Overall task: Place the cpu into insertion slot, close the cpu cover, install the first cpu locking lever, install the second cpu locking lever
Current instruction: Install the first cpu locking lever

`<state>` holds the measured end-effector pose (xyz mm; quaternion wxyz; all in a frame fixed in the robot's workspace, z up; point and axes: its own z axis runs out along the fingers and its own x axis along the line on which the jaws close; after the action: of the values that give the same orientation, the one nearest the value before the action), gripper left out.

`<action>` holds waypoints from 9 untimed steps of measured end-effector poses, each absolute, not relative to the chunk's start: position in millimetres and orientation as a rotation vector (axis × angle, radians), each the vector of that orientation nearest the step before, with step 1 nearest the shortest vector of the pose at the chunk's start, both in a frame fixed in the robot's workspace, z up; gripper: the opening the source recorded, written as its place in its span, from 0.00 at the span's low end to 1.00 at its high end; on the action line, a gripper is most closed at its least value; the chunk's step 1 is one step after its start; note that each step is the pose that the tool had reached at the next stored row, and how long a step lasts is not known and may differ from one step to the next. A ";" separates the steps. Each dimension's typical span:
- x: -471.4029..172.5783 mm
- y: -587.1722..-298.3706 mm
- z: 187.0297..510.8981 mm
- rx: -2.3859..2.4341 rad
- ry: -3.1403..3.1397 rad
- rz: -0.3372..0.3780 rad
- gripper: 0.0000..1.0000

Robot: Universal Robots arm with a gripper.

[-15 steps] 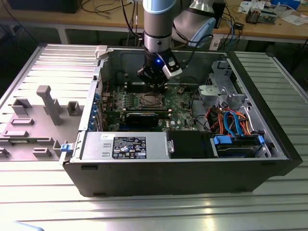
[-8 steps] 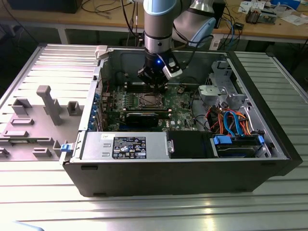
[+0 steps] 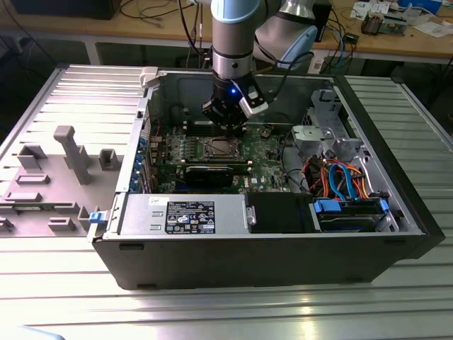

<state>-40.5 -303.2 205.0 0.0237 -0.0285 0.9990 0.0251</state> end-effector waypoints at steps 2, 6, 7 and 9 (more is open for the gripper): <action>-40.5 -303.2 205.3 -0.088 3.092 0.078 0.11; -40.5 -303.2 205.5 -0.088 3.092 0.078 0.11; -40.4 -303.2 205.5 -0.088 3.092 0.078 0.11; -40.3 -303.3 205.5 -0.088 3.092 0.077 0.11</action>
<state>-40.3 -303.3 205.5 0.0236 -0.0285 0.9990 0.0250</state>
